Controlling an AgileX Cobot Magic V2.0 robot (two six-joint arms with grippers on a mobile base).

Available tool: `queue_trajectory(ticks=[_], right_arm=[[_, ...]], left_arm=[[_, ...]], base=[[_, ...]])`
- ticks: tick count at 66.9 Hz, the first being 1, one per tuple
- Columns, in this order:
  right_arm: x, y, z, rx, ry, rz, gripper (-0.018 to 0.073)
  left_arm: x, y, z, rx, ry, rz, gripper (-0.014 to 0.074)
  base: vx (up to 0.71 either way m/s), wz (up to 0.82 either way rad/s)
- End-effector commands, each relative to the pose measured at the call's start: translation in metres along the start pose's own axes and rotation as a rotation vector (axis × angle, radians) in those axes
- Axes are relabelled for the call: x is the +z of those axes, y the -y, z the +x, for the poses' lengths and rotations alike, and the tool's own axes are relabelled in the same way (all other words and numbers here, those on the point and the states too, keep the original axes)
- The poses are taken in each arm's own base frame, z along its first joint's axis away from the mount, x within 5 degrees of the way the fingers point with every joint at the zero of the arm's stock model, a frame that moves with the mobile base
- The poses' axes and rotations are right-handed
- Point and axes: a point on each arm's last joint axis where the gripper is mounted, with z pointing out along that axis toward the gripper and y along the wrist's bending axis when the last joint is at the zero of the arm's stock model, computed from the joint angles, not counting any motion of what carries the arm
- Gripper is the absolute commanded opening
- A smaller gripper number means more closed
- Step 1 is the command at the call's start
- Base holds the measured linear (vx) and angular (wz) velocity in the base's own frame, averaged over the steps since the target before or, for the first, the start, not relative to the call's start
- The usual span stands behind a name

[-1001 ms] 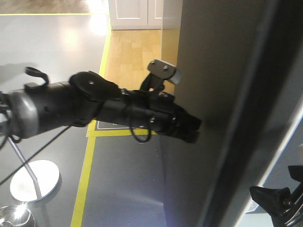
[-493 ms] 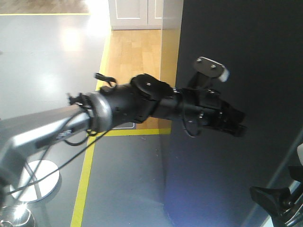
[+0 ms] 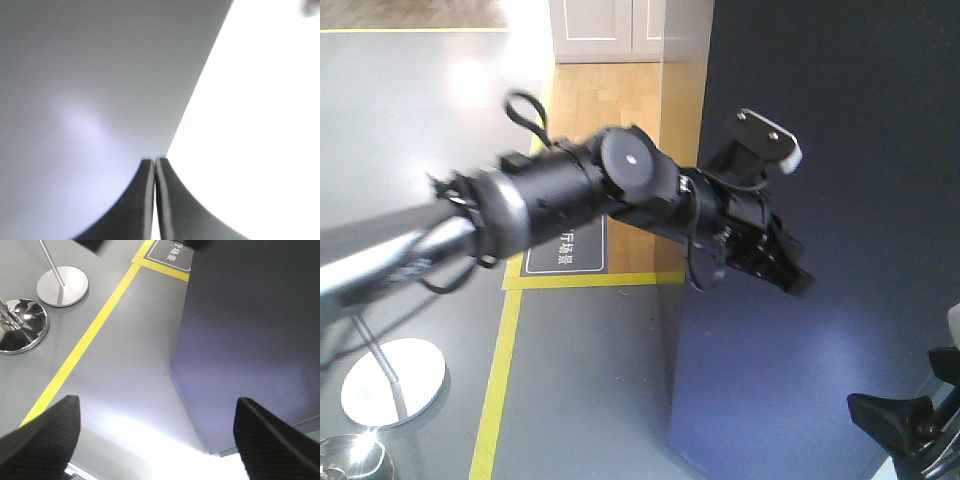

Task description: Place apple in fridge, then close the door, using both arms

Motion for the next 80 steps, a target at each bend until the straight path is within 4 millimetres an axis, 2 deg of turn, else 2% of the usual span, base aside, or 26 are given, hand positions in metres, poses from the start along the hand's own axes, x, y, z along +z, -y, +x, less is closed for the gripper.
queue_trajectory(ticks=[1, 8, 17, 25, 37, 45, 54, 63, 80], right_arm=[[-0.006, 0.0, -0.011, -0.006, 0.08, 0.008, 0.0593], [-0.006, 0.0, -0.011, -0.005, 0.079, 0.007, 0.0593], [-0.006, 0.0, -0.011, -0.005, 0.078, 0.007, 0.0593], [-0.006, 0.0, -0.012, -0.002, 0.089, 0.006, 0.0593], [-0.006, 0.0, -0.012, -0.002, 0.096, 0.007, 0.0593], [-0.006, 0.0, -0.013, -0.003, 0.097, 0.009, 0.0593], [-0.006, 0.0, -0.013, 0.001, 0.1, 0.008, 0.0573], [-0.006, 0.001, -0.017, 0.011, 0.143, 0.016, 0.0448], [-0.009, 0.008, -0.03, -0.046, 0.293, 0.094, -0.0016]], left_arm=[[-0.054, 0.012, -0.029, -0.01, 0.106, -0.086, -0.0006], [-0.077, 0.018, -0.021, -0.011, 0.14, -0.135, -0.0006], [-0.107, 0.024, 0.0, -0.022, 0.176, -0.192, -0.0006], [-0.136, 0.021, 0.021, -0.047, 0.177, -0.241, -0.0006], [-0.173, 0.015, 0.067, -0.113, 0.142, -0.311, -0.0006], [-0.188, 0.02, 0.093, -0.12, 0.135, -0.349, -0.0006], [-0.197, 0.025, 0.105, -0.11, 0.156, -0.374, -0.0006], [-0.197, 0.029, 0.109, -0.115, 0.13, -0.353, -0.0006], [-0.197, 0.029, 0.11, -0.117, 0.119, -0.345, -0.0006]], base=[[0.0, 0.0], [0.0, 0.0], [0.0, 0.0], [0.0, 0.0], [0.0, 0.0], [0.0, 0.0], [0.0, 0.0], [0.0, 0.0], [0.0, 0.0]])
